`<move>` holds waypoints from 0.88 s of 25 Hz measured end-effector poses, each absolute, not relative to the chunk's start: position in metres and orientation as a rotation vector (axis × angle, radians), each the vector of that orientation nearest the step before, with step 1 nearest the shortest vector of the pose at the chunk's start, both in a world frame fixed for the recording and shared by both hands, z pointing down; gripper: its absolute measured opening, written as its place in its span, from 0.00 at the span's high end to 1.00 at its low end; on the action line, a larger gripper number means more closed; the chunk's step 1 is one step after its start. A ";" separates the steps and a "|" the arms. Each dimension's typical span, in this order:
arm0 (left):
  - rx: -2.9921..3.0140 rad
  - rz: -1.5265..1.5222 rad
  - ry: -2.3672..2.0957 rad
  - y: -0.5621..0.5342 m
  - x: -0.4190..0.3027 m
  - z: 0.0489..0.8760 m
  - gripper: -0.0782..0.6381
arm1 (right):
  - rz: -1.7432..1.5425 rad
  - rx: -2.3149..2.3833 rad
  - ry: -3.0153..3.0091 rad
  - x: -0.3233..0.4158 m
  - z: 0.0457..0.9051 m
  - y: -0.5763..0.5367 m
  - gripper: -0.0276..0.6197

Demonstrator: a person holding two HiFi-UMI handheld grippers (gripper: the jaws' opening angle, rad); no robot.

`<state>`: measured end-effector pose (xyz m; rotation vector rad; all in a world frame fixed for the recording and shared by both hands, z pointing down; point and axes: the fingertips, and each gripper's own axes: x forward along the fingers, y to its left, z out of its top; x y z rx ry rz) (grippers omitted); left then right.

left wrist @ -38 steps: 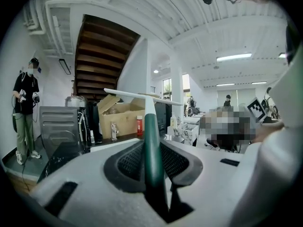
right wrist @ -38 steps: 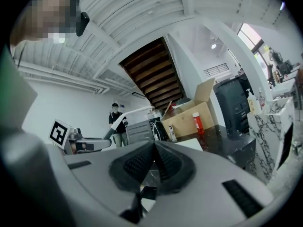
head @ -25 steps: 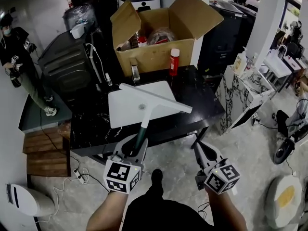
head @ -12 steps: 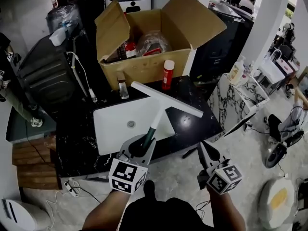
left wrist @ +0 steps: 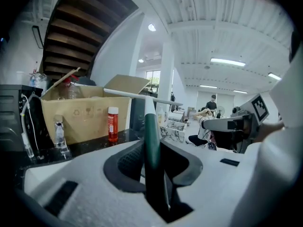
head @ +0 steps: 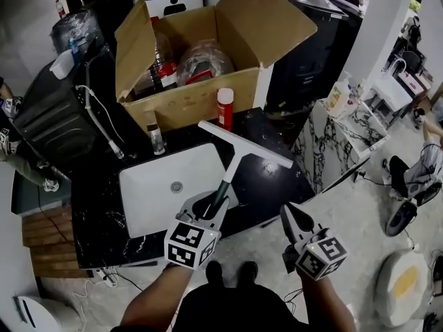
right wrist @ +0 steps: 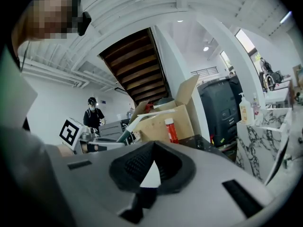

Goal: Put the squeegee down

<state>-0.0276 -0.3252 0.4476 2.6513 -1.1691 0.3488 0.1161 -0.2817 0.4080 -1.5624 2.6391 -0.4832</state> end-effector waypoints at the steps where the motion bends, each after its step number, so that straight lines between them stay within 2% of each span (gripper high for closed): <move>1: 2.644 0.364 -1.162 -0.330 -0.019 0.452 0.76 | -0.493 -1.552 2.636 0.122 0.409 -0.285 0.95; 9: 2.636 0.477 -1.066 -0.364 0.042 0.480 0.76 | -0.591 -1.552 2.607 0.160 0.433 -0.307 0.95; 22: 2.546 0.644 -0.941 -0.398 0.082 0.550 0.76 | -0.684 -1.571 2.568 0.175 0.456 -0.318 0.95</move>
